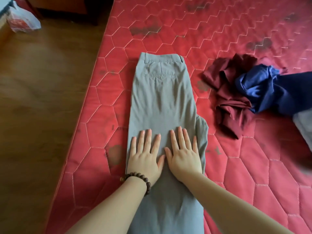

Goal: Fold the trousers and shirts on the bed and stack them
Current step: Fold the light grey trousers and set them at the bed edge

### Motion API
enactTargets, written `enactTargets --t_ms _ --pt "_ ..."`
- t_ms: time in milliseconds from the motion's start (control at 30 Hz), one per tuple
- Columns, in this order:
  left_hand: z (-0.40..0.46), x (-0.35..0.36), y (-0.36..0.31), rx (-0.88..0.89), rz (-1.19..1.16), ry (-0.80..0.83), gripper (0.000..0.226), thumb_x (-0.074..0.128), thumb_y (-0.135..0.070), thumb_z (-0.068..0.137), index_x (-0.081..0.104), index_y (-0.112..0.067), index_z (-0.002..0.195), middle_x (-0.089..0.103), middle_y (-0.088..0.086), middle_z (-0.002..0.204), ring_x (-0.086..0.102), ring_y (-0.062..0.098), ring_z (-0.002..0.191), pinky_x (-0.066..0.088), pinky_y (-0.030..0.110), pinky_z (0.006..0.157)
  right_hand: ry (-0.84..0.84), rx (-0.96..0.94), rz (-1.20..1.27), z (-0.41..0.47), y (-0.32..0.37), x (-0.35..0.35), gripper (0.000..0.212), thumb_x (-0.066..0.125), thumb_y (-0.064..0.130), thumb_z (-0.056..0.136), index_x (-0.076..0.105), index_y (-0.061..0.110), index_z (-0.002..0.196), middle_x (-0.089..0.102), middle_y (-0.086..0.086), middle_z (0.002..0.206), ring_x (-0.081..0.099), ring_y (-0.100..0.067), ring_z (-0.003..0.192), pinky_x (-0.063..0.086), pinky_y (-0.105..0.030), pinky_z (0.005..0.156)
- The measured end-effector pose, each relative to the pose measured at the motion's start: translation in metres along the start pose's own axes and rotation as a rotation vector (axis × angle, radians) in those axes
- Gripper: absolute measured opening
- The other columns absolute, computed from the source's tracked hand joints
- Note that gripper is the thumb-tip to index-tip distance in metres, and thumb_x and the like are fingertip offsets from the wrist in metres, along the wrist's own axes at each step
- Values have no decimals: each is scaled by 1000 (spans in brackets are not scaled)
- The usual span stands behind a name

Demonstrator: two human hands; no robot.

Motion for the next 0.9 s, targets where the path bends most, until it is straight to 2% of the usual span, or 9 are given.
enactTargets --t_ms 100,267,433,533,733,900 --pt "-43 10 -11 -4 -9 53 64 23 -46 91 30 -21 150 25 12 157 21 30 145 20 52 117 42 38 30 -44 10 10 61 19 43 100 -4 23 153 -11 -2 161 -17 -17 147 -14 -41 118" --pt "-118 14 -23 -5 -43 77 59 24 -39 93 38 -18 146 33 8 154 29 28 143 27 50 115 73 45 31 -120 25 20 59 19 40 102 -4 22 153 -11 -2 161 -18 -18 146 -18 -39 117" --pt "-188 23 -33 44 -43 107 61 26 -40 92 38 -16 146 32 10 154 29 29 143 28 50 114 78 65 38 -196 33 32 57 21 38 103 -3 22 153 -10 -3 160 -23 -16 143 -18 -37 116" --pt "-223 29 -36 64 -47 103 62 25 -40 92 32 -16 149 26 11 156 23 29 145 23 50 116 62 87 31 -236 36 41 58 19 38 103 -6 22 153 -13 -2 160 -23 -16 144 -18 -37 117" --pt "-279 44 -42 51 -40 96 62 23 -41 94 25 -14 151 19 13 158 15 28 147 17 50 118 10 70 29 -294 42 53 59 27 36 102 6 18 153 -3 -6 160 -10 -20 147 -7 -39 119" --pt "-336 55 -52 10 -48 83 62 22 -39 95 21 -14 152 16 12 159 13 28 148 13 49 118 -1 40 17 -342 44 62 59 18 41 99 10 16 152 3 -9 159 -1 -23 148 0 -40 120"
Point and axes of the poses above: each hand's wrist, its own z-axis towards the middle knuckle, its own x-axis out of the palm, y = z × x, the point moved 10 cm from there along z, towards the middle knuckle
